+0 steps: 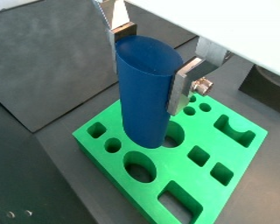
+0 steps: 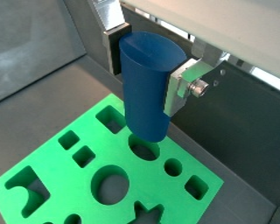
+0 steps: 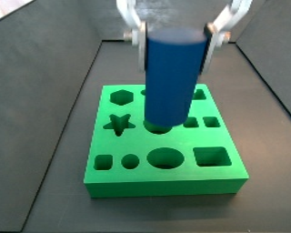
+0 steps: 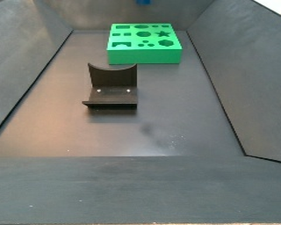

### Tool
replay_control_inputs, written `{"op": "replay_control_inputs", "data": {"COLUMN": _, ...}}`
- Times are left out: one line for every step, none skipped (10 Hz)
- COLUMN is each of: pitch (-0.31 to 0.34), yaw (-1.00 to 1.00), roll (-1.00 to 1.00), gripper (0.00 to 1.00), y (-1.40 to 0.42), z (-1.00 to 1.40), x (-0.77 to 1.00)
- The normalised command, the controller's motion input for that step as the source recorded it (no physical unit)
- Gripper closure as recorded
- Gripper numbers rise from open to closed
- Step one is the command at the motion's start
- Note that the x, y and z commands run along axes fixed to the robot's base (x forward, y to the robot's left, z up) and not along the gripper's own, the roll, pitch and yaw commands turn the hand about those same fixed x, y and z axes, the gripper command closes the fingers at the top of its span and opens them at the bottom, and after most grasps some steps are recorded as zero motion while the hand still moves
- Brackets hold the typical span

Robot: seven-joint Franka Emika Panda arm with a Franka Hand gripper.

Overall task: Pick up the oval object. Move up. Move to above the board. Insert the oval object.
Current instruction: Insert the oval object.

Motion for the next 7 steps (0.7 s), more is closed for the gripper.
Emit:
{"op": "replay_control_inputs", "data": {"pitch": 0.000, "yaw": 0.00, "roll": 0.13, "gripper": 1.00, "y": -0.14, "z": -0.31, "x": 0.00}}
{"op": "replay_control_inputs", "data": {"pitch": 0.000, "yaw": 0.00, "roll": 0.10, "gripper": 1.00, "y": -0.14, "z": -0.29, "x": 0.02}}
{"op": "replay_control_inputs", "data": {"pitch": 0.000, "yaw": 0.00, "roll": 0.09, "gripper": 1.00, "y": -0.13, "z": -0.27, "x": 0.08}}
{"op": "replay_control_inputs", "data": {"pitch": 0.000, "yaw": 0.00, "roll": 0.08, "gripper": 1.00, "y": -0.11, "z": -0.26, "x": 0.12}}
{"op": "replay_control_inputs", "data": {"pitch": 0.000, "yaw": 0.00, "roll": 0.09, "gripper": 1.00, "y": -0.09, "z": -0.25, "x": 0.20}}
{"op": "replay_control_inputs", "data": {"pitch": 0.000, "yaw": 0.00, "roll": 0.10, "gripper": 1.00, "y": -0.07, "z": -0.27, "x": 0.21}}
{"op": "replay_control_inputs", "data": {"pitch": 0.000, "yaw": 0.00, "roll": 0.10, "gripper": 1.00, "y": -0.04, "z": -0.26, "x": 0.21}}
